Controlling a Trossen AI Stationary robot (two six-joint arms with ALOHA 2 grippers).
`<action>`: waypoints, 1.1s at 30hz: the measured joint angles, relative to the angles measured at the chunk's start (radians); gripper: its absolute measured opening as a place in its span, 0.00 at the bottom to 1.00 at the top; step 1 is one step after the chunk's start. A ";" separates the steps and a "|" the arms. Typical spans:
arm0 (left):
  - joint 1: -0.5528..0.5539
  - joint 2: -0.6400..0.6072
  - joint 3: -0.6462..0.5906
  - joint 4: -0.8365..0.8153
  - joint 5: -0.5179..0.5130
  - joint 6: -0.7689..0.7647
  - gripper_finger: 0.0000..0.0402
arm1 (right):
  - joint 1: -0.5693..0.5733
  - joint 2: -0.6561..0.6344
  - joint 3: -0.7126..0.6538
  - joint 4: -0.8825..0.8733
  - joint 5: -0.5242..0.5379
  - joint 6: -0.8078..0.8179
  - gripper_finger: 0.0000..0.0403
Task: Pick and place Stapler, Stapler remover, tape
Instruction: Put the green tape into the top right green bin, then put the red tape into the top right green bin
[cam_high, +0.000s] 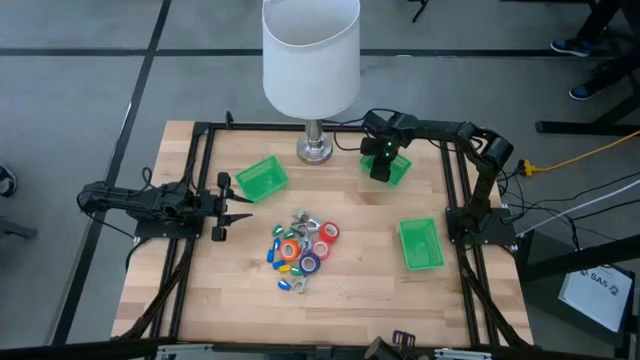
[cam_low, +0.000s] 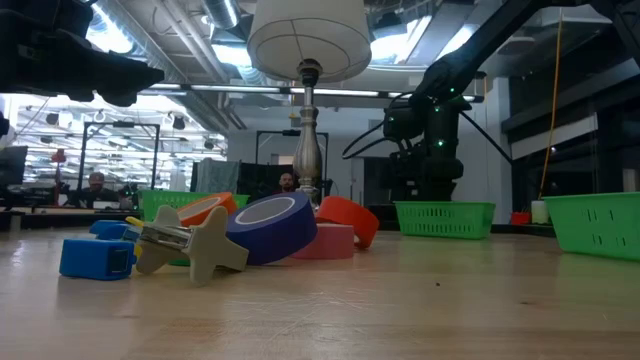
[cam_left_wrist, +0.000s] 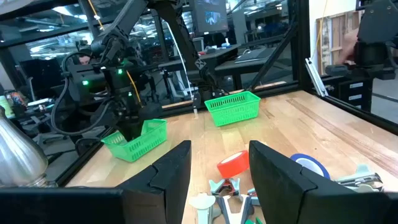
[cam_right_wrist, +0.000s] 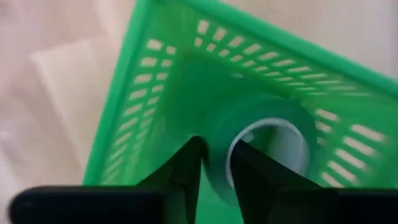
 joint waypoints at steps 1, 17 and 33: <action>0.000 0.000 0.000 0.000 0.000 0.000 0.39 | -0.003 0.000 0.011 -0.019 0.015 0.000 0.27; 0.000 0.000 0.000 0.000 0.000 0.000 0.39 | 0.091 -0.001 0.387 -0.390 0.002 0.297 0.61; 0.000 0.000 0.000 0.000 0.000 0.000 0.39 | 0.645 -0.001 0.401 -0.277 0.002 0.461 0.55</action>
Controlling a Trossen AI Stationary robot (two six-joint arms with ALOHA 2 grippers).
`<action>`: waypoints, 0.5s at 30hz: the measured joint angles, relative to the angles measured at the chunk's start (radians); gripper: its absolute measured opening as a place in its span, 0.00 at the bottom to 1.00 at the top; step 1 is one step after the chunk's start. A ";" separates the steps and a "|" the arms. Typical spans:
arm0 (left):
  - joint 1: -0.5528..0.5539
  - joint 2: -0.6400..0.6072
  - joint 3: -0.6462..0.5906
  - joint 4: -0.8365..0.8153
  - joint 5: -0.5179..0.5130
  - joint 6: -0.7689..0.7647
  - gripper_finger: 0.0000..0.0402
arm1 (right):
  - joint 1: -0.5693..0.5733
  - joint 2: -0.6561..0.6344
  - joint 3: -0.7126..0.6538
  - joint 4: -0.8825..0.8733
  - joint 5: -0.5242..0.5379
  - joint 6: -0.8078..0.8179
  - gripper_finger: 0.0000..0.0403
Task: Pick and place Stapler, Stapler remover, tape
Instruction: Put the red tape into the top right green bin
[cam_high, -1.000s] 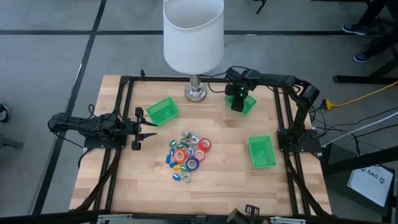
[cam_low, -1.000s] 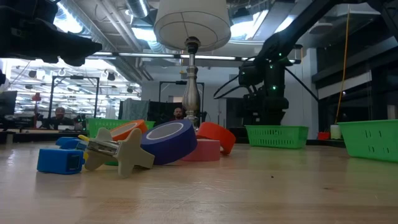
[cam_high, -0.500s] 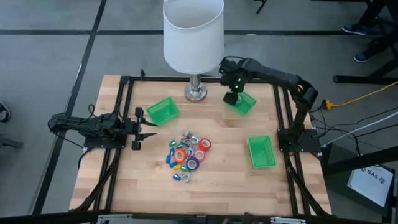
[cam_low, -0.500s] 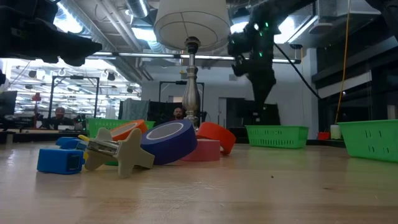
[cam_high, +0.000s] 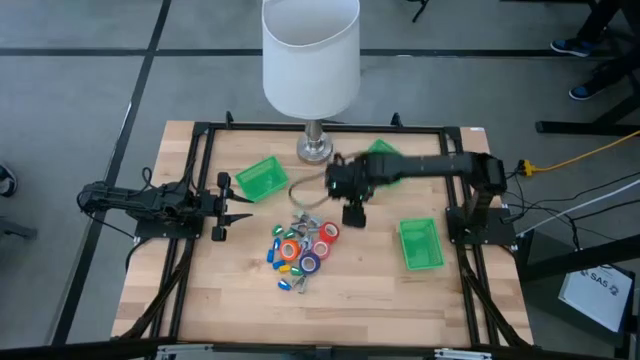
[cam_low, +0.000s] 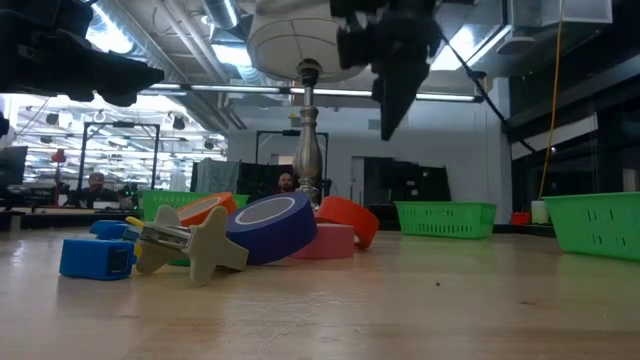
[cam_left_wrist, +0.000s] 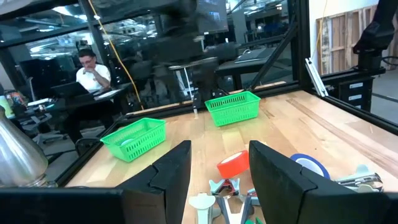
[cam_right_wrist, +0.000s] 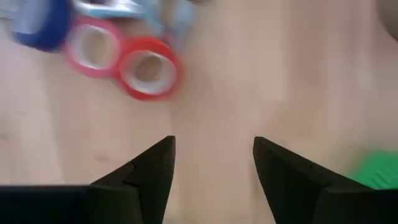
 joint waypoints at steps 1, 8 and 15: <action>0.000 0.000 0.000 0.000 0.000 0.000 0.39 | 0.028 0.000 -0.012 0.024 0.000 0.004 0.55; 0.000 0.000 0.000 0.000 0.000 0.000 0.39 | 0.155 0.000 -0.148 0.297 0.074 -0.037 0.55; 0.000 0.000 0.000 0.000 0.000 0.000 0.39 | 0.172 0.000 -0.325 0.559 0.123 -0.046 0.55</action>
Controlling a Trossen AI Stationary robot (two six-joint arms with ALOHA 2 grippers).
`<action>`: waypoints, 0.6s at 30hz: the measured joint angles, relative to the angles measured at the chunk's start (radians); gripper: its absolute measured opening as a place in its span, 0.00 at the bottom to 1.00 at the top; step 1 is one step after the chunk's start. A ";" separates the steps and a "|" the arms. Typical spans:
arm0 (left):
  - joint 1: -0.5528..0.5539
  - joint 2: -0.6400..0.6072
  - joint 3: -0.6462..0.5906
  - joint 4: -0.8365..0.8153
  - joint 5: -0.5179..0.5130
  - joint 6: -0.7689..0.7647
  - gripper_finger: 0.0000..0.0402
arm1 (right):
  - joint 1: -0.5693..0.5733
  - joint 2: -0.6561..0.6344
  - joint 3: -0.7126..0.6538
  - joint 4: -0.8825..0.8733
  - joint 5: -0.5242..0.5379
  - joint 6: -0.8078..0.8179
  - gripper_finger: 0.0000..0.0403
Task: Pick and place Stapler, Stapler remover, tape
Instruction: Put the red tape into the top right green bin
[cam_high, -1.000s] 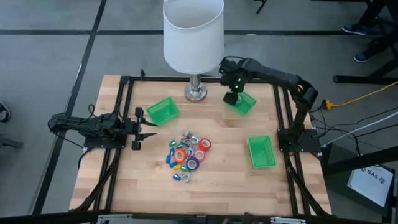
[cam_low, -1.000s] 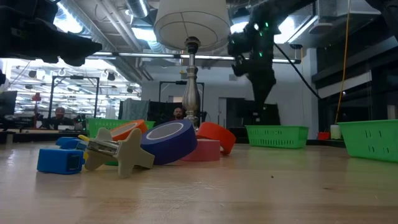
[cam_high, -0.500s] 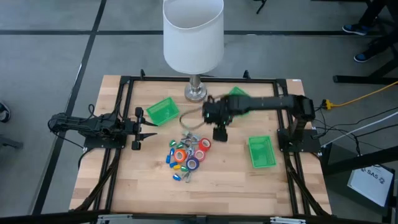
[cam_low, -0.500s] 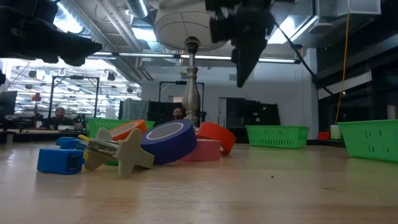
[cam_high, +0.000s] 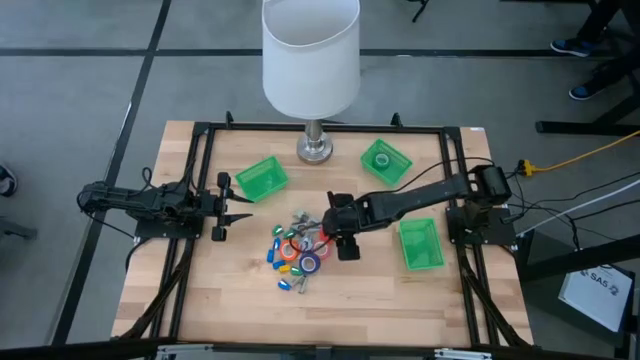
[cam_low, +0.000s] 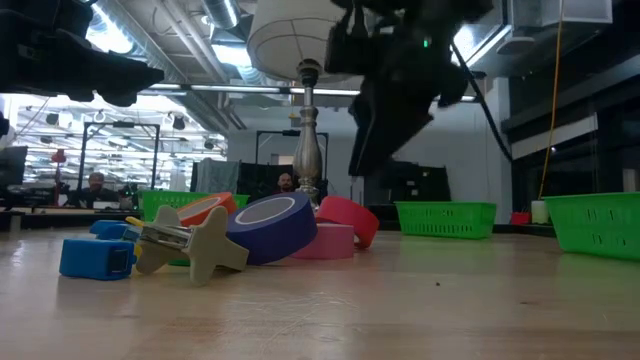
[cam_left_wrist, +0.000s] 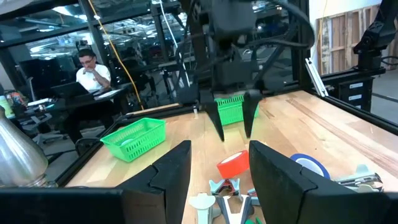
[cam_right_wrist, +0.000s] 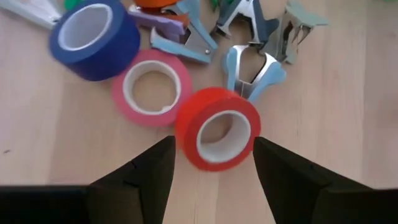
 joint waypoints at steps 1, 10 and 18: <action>0.000 0.000 0.000 0.000 0.000 0.000 0.39 | -0.003 0.000 -0.023 0.034 -0.002 -0.002 0.55; 0.000 0.000 0.000 0.000 0.000 0.000 0.39 | -0.005 0.000 -0.190 0.286 -0.034 -0.211 0.55; 0.000 0.000 0.000 0.000 0.000 0.000 0.39 | -0.006 0.000 -0.227 0.322 -0.034 -0.235 0.52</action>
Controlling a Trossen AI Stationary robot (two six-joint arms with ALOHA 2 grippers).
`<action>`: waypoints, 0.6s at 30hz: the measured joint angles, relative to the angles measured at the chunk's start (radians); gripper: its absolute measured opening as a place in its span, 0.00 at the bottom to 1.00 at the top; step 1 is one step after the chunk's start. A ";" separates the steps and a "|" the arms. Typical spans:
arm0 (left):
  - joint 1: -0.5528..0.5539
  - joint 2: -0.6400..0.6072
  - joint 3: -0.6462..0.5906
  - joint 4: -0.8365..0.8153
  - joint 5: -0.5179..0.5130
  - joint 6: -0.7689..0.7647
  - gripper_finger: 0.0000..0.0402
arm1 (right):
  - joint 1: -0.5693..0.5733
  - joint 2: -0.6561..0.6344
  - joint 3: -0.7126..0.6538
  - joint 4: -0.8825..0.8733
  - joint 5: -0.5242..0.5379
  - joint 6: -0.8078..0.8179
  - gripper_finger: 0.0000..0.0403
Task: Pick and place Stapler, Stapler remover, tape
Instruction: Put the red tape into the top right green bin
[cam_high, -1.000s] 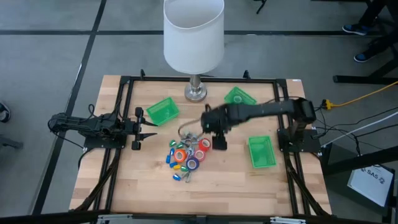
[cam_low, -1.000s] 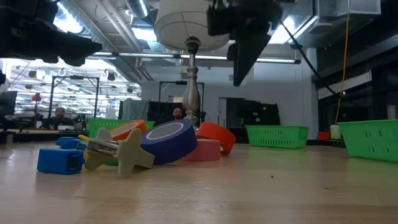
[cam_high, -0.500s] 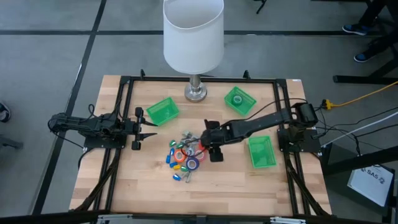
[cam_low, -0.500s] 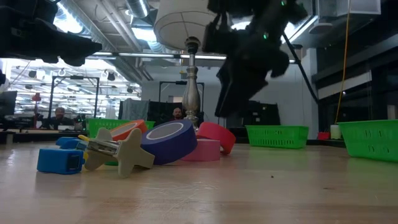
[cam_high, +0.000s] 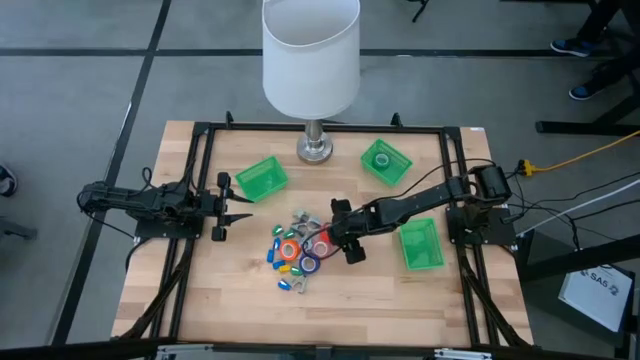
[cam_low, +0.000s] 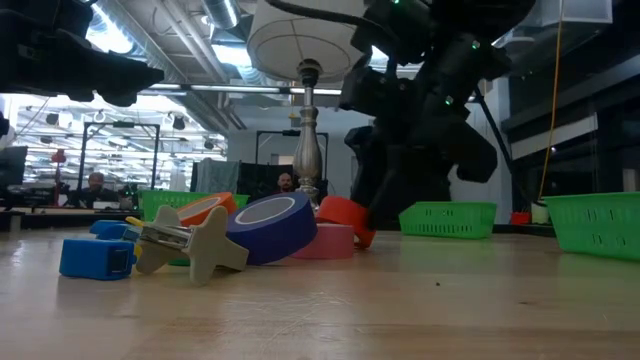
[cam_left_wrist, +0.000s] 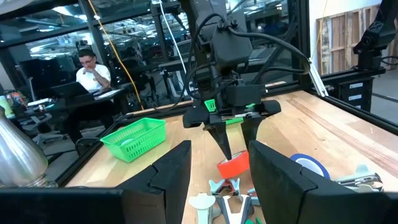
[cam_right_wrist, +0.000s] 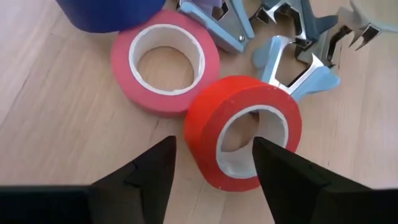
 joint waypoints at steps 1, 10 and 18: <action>0.000 0.000 0.000 0.000 0.000 0.000 0.39 | 0.000 0.000 0.000 0.000 0.000 0.000 0.50; 0.000 0.000 0.000 0.000 0.000 0.000 0.39 | -0.023 0.065 0.003 0.033 -0.033 -0.005 0.22; 0.000 0.000 0.000 0.000 0.000 0.000 0.39 | -0.024 0.051 0.041 -0.046 -0.059 0.026 0.11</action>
